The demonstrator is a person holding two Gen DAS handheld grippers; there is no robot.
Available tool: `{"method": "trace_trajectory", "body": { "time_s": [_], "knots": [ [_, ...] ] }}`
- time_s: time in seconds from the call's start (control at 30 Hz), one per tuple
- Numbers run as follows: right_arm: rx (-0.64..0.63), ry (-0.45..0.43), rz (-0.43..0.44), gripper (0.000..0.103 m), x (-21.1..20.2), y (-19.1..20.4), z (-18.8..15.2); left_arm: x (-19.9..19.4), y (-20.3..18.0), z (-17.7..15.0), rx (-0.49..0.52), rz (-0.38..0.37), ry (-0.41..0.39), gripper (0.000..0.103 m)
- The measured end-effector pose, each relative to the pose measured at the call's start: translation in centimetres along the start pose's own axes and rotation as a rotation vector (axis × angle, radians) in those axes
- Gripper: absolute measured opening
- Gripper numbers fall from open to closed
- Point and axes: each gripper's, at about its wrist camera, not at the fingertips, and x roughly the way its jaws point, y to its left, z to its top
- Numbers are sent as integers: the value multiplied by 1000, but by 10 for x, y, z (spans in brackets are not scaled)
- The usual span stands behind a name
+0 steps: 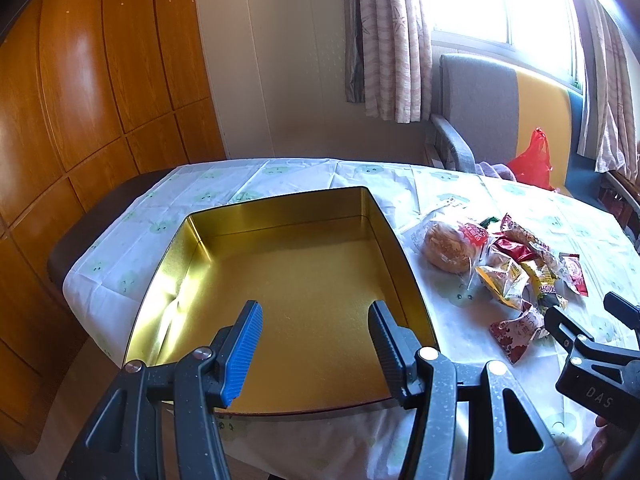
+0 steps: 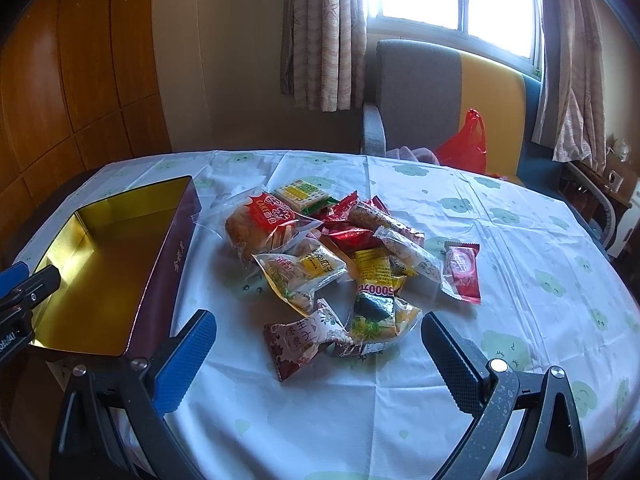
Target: Organize snacks
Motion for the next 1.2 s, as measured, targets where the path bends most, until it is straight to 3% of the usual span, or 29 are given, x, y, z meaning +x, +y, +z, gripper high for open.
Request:
{"method": "trace_trajectory", "body": {
  "time_s": [0.47, 0.87, 1.0, 1.2],
  "knots": [
    [71, 38, -31, 103, 9, -33, -5, -1, -5, 3, 19, 8, -3, 56],
    [170, 114, -123, 103, 28, -91, -24, 5, -15, 5, 50, -8, 13, 56],
    [191, 150, -150, 103, 37, -109, -34, 10, -25, 12, 91, -78, 35, 56],
    [202, 198, -153, 103, 48, -125, -48, 26, -48, 34, 108, -295, 127, 56]
  ]
}}
